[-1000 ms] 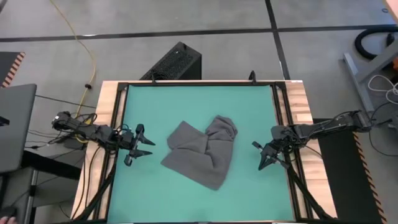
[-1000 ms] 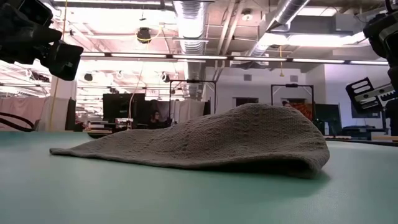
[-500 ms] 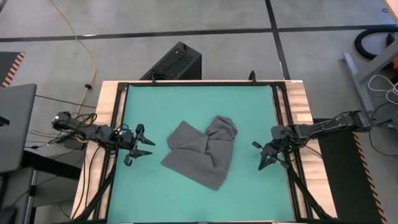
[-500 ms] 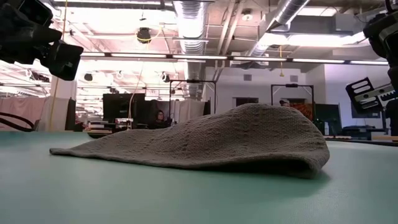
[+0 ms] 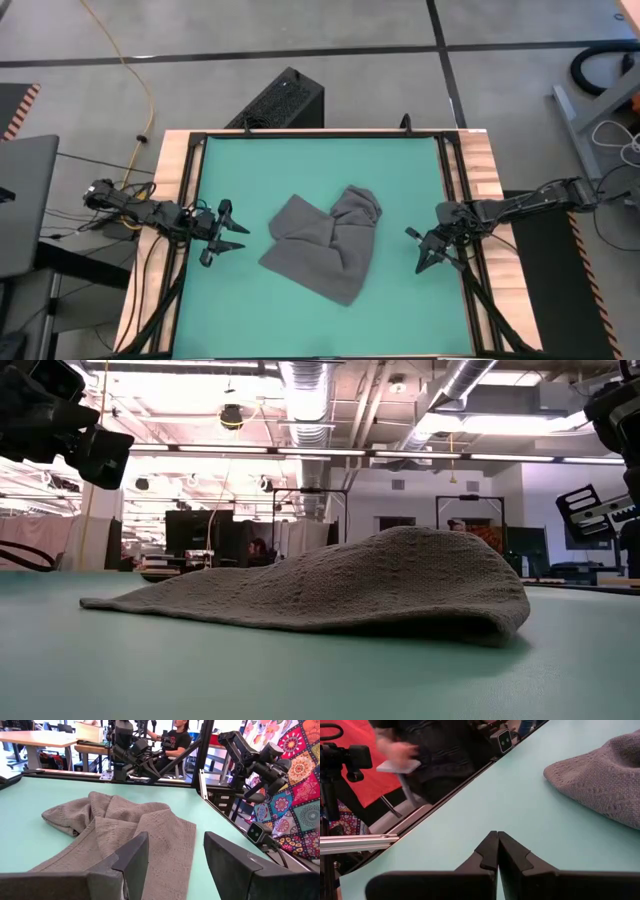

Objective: Roll towel

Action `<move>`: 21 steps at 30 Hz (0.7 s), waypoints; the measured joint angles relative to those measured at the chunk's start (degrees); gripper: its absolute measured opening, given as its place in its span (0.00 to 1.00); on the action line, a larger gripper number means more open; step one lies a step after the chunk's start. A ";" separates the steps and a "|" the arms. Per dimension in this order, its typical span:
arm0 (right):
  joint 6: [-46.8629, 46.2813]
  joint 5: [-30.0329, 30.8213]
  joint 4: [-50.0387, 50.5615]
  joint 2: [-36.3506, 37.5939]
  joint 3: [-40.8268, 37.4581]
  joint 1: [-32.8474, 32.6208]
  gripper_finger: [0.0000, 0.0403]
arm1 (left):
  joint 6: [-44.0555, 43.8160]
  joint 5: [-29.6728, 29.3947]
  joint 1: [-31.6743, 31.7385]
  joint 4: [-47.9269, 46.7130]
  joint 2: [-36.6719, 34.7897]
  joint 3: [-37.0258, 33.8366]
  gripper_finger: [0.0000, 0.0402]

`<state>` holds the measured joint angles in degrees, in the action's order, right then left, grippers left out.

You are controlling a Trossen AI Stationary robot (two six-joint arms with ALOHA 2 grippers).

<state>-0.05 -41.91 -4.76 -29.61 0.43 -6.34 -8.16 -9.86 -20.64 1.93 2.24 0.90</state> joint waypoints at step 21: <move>16.06 2.68 -0.36 0.01 0.00 0.07 0.08 | -9.46 -4.23 0.05 6.34 -0.04 -0.06 0.45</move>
<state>16.01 -39.23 -5.12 -29.61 0.43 -6.27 -17.62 -14.09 -20.60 8.28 2.20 0.84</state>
